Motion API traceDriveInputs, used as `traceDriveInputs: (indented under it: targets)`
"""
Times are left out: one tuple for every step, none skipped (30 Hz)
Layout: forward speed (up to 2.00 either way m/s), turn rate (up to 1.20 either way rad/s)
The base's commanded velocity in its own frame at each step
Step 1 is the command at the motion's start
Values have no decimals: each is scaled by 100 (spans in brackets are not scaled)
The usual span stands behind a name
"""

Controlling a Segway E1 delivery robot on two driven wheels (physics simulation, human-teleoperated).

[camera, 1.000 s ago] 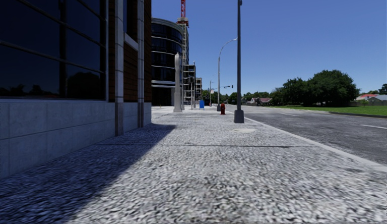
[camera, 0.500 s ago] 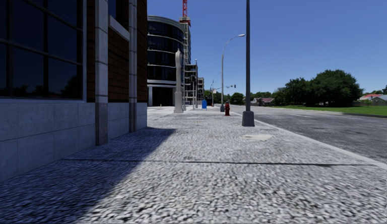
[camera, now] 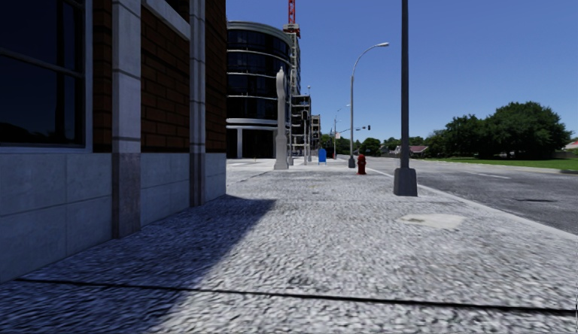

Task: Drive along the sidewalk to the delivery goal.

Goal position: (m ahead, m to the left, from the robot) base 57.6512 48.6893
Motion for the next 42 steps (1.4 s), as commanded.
traceDriveInputs:
  targets:
    - [200,0]
    - [200,0]
    - [200,0]
    - [200,0]
    - [200,0]
    - [200,0]
    - [200,0]
    - [200,0]
    - [200,0]
    - [200,0]
    - [200,0]
    - [200,0]
    - [200,0]
    - [200,0]
    - [200,0]
    - [200,0]
    - [200,0]
    - [200,0]
    - [200,0]
    - [200,0]
    - [200,0]
    - [200,0]
    - [200,0]
    - [200,0]
    - [200,0]
    - [200,0]
    - [200,0]
    - [200,0]
    - [200,0]
    - [200,0]
    - [200,0]
    - [200,0]
    - [200,0]
    - [200,0]
    - [200,0]
    - [200,0]
    - [200,0]
    - [200,0]
    - [200,0]
    - [200,0]
    - [200,0]
    - [200,0]
